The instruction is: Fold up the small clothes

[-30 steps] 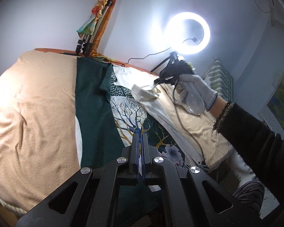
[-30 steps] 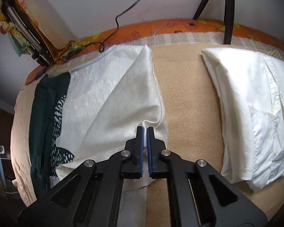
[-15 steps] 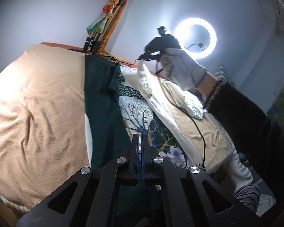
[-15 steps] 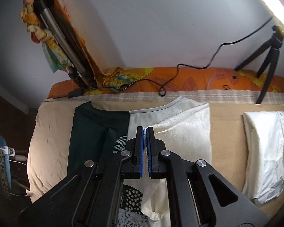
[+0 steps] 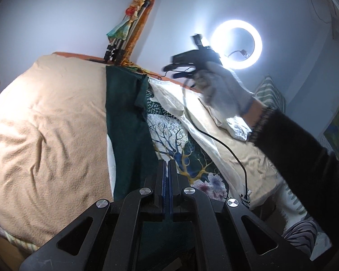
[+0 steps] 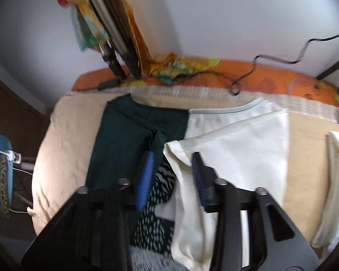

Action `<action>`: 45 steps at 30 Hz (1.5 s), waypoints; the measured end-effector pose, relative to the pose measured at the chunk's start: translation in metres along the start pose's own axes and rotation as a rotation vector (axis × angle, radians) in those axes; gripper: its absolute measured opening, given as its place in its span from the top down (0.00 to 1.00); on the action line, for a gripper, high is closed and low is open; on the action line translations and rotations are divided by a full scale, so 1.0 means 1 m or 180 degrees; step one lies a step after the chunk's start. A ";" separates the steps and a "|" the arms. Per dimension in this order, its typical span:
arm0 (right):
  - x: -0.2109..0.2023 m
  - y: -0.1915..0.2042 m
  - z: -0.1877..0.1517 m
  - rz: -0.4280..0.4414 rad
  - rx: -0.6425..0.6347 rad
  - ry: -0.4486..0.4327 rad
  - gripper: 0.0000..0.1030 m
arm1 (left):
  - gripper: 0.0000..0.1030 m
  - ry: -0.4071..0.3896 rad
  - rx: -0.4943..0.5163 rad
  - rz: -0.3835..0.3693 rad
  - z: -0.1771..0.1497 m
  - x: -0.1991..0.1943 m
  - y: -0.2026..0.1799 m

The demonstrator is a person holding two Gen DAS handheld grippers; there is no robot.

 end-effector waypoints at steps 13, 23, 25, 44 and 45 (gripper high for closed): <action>-0.151 -0.108 -0.185 -0.0159 0.0245 -0.0137 0.57 | 0.99 0.0011 0.0264 -0.0036 -0.007 -0.008 -0.035; -0.156 -0.141 -0.331 -0.0090 0.0357 0.0113 0.51 | 0.99 0.0127 0.0191 -0.0064 -0.014 0.006 -0.029; -0.149 -0.142 -0.347 -0.0075 0.0366 0.0186 0.51 | 0.99 0.0142 0.0194 0.0000 -0.016 0.008 -0.025; -0.204 -0.090 -0.357 -0.0084 0.0040 -0.0429 0.95 | 0.99 0.0070 0.0340 0.0201 -0.016 0.010 -0.025; -0.210 -0.079 -0.356 -0.0049 -0.0038 -0.0481 0.95 | 0.99 0.0067 0.0341 0.0209 -0.015 0.010 -0.024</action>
Point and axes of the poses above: each gripper's, at about its wrist camera, not at the fingertips, and x roughly the way its jaws point, y to its left, z to its top, the point moved 6 cm from there along x, roughly the way its jaws point, and after that the axes turned 10 degrees about -z, right-handed, at the moved point
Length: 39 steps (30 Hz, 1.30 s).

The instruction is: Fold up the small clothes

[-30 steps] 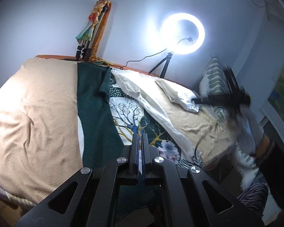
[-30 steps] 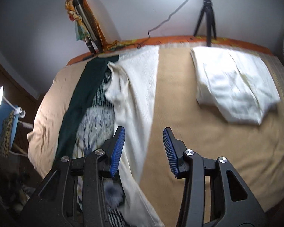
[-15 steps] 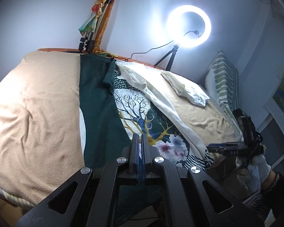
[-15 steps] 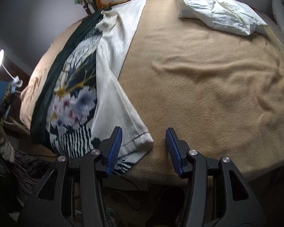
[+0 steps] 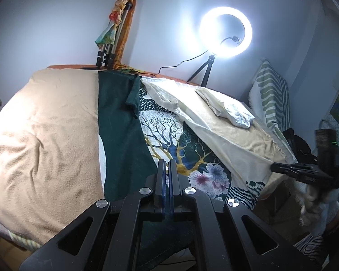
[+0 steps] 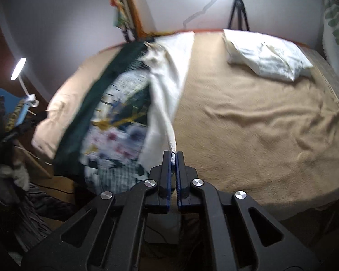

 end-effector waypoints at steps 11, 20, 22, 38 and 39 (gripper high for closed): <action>0.048 0.133 -0.044 0.0259 -0.1251 0.0465 0.95 | 0.99 0.0039 -0.0014 0.0084 -0.002 0.003 0.007; 0.017 0.118 -0.024 0.0612 -0.0791 0.0303 0.51 | 0.97 0.0309 -0.0190 -0.0240 0.045 0.030 0.011; 0.014 0.109 -0.022 0.0581 -0.0629 0.0272 0.51 | 0.91 0.0414 -0.0028 -0.0244 0.070 0.046 0.007; 0.048 0.077 -0.022 0.0304 -0.0199 0.0430 0.51 | 0.71 0.0934 -0.0901 -0.0353 0.153 0.217 0.075; 0.050 0.080 -0.022 0.0274 -0.0239 0.0411 0.51 | 0.70 0.0963 -0.0990 -0.0341 0.152 0.228 0.080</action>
Point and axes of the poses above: each gripper's, at about its wrist camera, not at the fingertips, and x roughly the way its jaws point, y to its left, z to its top, the point moved 6 cm from there along x, roughly the way its jaws point, and after that the axes turned 10 degrees about -z, right-handed, at the moved point
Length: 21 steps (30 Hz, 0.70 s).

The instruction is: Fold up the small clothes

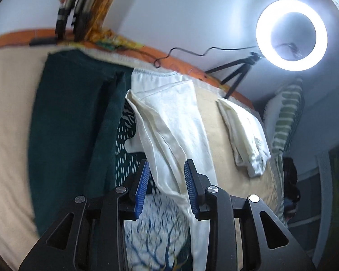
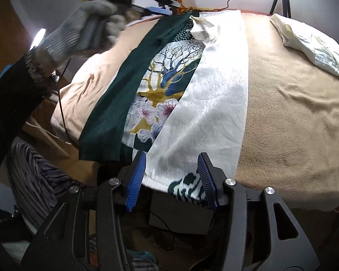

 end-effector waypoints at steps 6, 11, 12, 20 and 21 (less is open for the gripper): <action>0.021 0.028 -0.005 -0.0219 -0.0439 0.0081 0.51 | 0.70 -0.0040 -0.0279 0.0218 0.027 0.041 0.029; 0.033 0.038 -0.011 -0.0510 -0.0762 0.0088 0.51 | 0.67 -0.0075 -0.0240 0.0278 0.044 0.059 0.035; 0.035 0.039 -0.012 -0.0572 -0.0810 0.0094 0.51 | 0.67 -0.0097 -0.0195 0.0303 0.046 0.060 0.034; 0.036 0.032 -0.013 -0.0597 -0.0764 0.0071 0.63 | 1.00 -0.0242 -0.0024 0.0429 0.065 0.068 0.035; 0.035 0.031 -0.012 -0.0580 -0.0755 0.0068 0.74 | 1.00 -0.0278 -0.0006 0.0407 0.066 0.068 0.034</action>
Point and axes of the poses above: each gripper's, at about its wrist camera, not at the fingertips, and x roughly the way its jaws point, y to its left, z to its top, the point moved 6 cm from there along x, roughly the way its jaws point, and after that the axes turned 10 degrees about -z, right-handed, at the moved point
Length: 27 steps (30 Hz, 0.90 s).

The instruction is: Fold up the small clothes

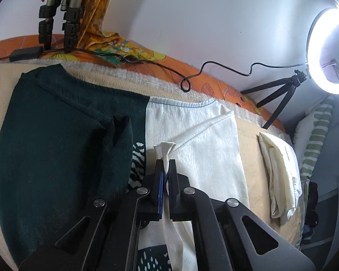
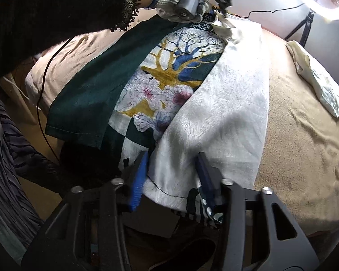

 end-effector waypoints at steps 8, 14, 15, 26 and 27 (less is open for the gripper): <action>-0.007 -0.022 0.012 0.0075 0.0321 -0.0087 0.96 | 0.98 -0.0321 0.0227 -0.0041 0.027 -0.024 -0.017; -0.014 -0.008 0.031 0.0257 0.0287 -0.0230 0.96 | 0.98 -0.0376 0.0232 0.0097 0.041 -0.033 0.005; -0.014 -0.003 0.034 0.0272 0.0251 -0.0249 0.96 | 0.99 -0.0365 0.0216 0.0143 0.042 -0.032 0.012; -0.014 0.034 0.031 0.0866 -0.0077 -0.0065 0.69 | 0.92 -0.0338 0.0266 0.0359 0.032 -0.065 0.023; -0.021 0.029 0.030 0.0988 -0.0004 -0.0102 0.69 | 0.92 -0.0360 0.0290 0.0337 0.029 -0.075 0.020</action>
Point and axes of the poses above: each gripper's, at about its wrist camera, not at the fingertips, and x roughly the way its jaws point, y to its left, z to its top, the point moved 6 cm from there along x, roughly the way its jaws point, and after that the axes turned 10 degrees about -z, right-handed, at the moved point
